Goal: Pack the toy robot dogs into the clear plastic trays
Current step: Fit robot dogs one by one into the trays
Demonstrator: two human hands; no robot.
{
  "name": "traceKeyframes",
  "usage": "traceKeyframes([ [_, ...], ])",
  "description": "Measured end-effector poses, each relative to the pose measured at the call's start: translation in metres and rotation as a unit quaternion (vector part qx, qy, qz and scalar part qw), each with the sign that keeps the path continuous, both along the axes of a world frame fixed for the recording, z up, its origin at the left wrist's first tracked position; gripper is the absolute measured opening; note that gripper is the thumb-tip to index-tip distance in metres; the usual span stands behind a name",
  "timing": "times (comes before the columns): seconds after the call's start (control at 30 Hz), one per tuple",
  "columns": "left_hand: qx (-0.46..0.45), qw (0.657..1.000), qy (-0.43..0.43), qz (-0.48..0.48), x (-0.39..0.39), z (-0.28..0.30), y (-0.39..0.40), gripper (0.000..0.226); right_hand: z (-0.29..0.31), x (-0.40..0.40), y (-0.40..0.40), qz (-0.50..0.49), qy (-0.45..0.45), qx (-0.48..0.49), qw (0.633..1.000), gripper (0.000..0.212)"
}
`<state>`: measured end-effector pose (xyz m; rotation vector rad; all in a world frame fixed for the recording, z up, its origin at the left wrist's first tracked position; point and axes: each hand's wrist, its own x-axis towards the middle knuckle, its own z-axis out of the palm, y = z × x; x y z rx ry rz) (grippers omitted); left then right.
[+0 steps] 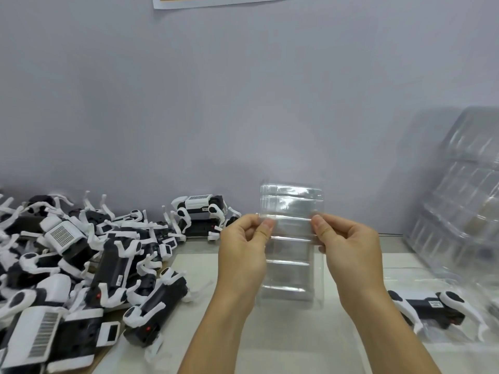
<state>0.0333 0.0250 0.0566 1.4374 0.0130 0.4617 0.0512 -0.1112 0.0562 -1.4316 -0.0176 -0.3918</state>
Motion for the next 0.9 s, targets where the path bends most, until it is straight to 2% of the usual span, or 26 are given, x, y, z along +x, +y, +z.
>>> traceKeyframes([
  [0.13, 0.048, 0.998, -0.022, 0.023, 0.001, -0.002, -0.001, 0.018, 0.000, 0.001, -0.002, -0.002, 0.003, -0.008, 1.000, 0.010],
  [0.33, 0.047, 0.995, -0.034, 0.086, 0.004, -0.005, 0.007, 0.024, 0.005, -0.002, -0.006, -0.004, -0.008, -0.006, 1.000, 0.014],
  [0.43, -0.025, 0.993, -0.015, 0.117, 0.006, -0.005, 0.013, 0.024, 0.011, -0.001, -0.015, -0.044, -0.023, 0.016, 0.999, 0.016],
  [0.53, -0.139, 0.981, 0.009, 0.133, 0.009, -0.006, 0.021, 0.026, 0.018, 0.000, -0.034, -0.109, -0.036, 0.079, 0.990, 0.016],
  [0.7, -0.384, 0.921, 0.042, 0.056, 0.012, -0.015, 0.023, 0.033, 0.025, -0.003, -0.050, -0.133, -0.049, 0.172, 0.975, 0.016],
  [0.8, -0.438, 0.895, 0.081, 0.035, 0.016, -0.028, 0.010, 0.031, 0.030, -0.006, -0.047, -0.132, -0.075, 0.198, 0.968, 0.019],
  [0.9, -0.448, 0.889, 0.096, 0.012, 0.019, -0.040, 0.002, 0.030, 0.033, -0.008, -0.048, -0.151, -0.106, 0.211, 0.960, 0.021],
])
